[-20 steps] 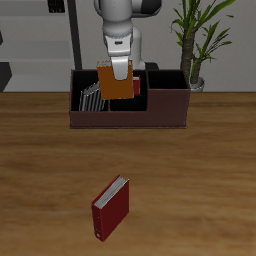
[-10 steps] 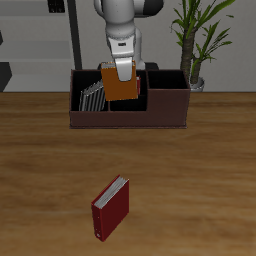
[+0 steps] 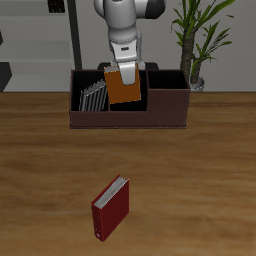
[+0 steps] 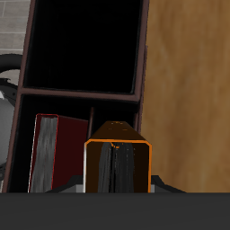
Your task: Place the striped book into the back desk caddy's left compartment and place the right red book into the back desk caddy's back compartment and place the orange book into the back desk caddy's front compartment
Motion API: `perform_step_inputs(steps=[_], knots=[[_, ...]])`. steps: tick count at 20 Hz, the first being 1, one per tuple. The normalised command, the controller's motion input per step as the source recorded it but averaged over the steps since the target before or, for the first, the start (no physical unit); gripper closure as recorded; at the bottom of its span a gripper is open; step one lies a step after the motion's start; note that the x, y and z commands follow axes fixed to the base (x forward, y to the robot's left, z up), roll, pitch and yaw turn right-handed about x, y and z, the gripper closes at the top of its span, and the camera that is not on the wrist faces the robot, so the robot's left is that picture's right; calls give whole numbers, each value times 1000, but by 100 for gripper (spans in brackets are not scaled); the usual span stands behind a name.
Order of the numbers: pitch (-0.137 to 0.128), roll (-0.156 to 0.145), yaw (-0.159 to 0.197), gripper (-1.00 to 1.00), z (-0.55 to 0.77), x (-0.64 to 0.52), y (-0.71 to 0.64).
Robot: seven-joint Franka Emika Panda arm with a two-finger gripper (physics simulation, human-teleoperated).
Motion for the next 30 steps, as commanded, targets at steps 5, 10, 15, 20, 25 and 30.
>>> perform_step_inputs(steps=[5,10,15,20,25,30], knots=[[-9,14,19,100,-27,-3,73],[21,3,-2,100,-99,19,-6],[31,3,-14,100,-145,17,22],[51,15,-6,100,-223,-13,48],[40,16,-19,100,-147,-41,46],[46,6,21,100,-254,-4,1]])
